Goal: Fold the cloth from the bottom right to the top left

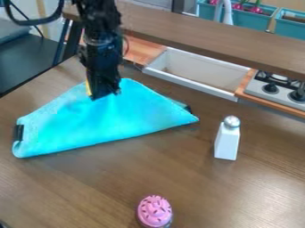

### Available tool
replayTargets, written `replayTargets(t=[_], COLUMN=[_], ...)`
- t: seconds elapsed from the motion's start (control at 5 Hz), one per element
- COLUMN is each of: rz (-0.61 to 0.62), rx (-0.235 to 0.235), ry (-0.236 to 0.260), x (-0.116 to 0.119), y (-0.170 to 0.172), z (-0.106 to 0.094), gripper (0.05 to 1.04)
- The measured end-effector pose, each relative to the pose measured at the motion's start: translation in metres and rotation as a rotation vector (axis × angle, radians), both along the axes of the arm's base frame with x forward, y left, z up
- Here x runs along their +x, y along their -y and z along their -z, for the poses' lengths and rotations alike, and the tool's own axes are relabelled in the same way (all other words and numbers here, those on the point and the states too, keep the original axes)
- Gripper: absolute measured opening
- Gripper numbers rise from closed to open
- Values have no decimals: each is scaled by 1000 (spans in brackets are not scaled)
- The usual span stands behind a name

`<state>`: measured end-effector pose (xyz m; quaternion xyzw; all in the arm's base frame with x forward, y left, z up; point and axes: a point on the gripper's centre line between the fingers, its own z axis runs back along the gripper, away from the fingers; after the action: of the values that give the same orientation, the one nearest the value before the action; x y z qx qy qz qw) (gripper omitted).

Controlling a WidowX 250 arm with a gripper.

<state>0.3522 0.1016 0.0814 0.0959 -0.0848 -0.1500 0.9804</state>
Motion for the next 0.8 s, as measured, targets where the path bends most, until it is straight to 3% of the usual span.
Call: replayTargets(t=[0.8], rz=[11], rx=[-5], ry=[-62], x=[59], y=[-47], z=[-8], gripper=[49])
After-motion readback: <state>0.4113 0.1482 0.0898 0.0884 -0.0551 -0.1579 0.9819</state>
